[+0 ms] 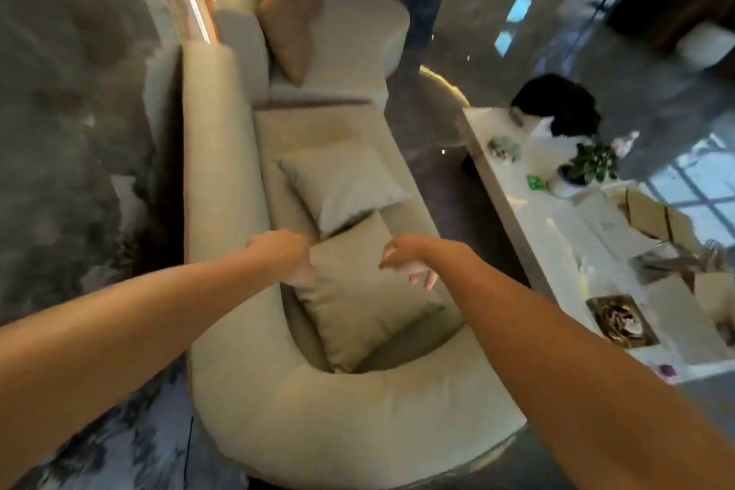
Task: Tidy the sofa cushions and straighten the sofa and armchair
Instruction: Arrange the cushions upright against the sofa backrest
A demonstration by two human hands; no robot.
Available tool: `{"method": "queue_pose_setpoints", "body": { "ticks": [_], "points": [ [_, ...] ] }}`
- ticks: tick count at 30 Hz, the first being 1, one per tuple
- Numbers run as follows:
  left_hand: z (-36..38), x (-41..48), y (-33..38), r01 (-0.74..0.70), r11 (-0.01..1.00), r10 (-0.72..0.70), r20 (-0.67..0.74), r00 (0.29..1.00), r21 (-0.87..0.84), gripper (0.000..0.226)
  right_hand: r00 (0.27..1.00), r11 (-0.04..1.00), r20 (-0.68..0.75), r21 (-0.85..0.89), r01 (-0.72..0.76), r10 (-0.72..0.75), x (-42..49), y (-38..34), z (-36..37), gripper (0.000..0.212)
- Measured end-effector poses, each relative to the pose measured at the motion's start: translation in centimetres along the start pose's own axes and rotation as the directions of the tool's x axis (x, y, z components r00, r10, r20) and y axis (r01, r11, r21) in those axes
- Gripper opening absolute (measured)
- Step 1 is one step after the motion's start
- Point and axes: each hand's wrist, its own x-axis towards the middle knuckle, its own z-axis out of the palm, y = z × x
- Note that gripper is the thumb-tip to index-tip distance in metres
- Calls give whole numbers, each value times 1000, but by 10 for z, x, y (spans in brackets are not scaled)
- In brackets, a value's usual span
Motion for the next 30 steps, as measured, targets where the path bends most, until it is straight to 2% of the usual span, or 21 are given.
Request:
{"method": "queue_pose_setpoints", "body": {
  "ticks": [4,8,10,12,13,15,17,18,21,24,27,30],
  "points": [
    [44,58,10,110,983,-82,182,980,-148,65,995,999,91,-5,-37,37,77,36,14,39],
    [97,116,25,233,919,-154,254,955,-319,40,991,991,115,105,-79,67,165,82,22,58],
    [132,150,38,280,877,-165,302,939,-391,41,997,988,61,147,-52,44,218,107,32,66],
    [169,191,52,359,817,-210,346,914,-452,63,999,979,12,197,-44,43,264,127,48,72],
    [188,212,60,439,740,-267,378,887,-509,80,999,974,-9,224,-41,44,288,137,57,76],
    [219,255,72,609,558,-394,466,792,-564,108,997,962,-42,270,-49,63,333,152,75,84],
    [244,292,78,720,433,-458,556,694,-543,121,990,955,-54,277,-107,127,373,163,92,91],
    [255,307,79,736,390,-455,579,677,-553,126,985,947,-43,283,-150,169,389,165,100,95],
    [285,333,74,684,267,-440,546,713,-679,133,968,902,-23,367,-225,251,426,169,118,106],
    [282,338,75,655,237,-489,494,719,-718,129,960,876,-1,410,-255,280,440,171,110,110],
    [256,324,83,616,182,-503,466,728,-766,107,956,869,15,415,-272,292,429,168,99,106],
    [213,309,77,508,198,-490,365,792,-838,79,960,808,18,535,-247,281,414,163,84,96]
  ]
}}
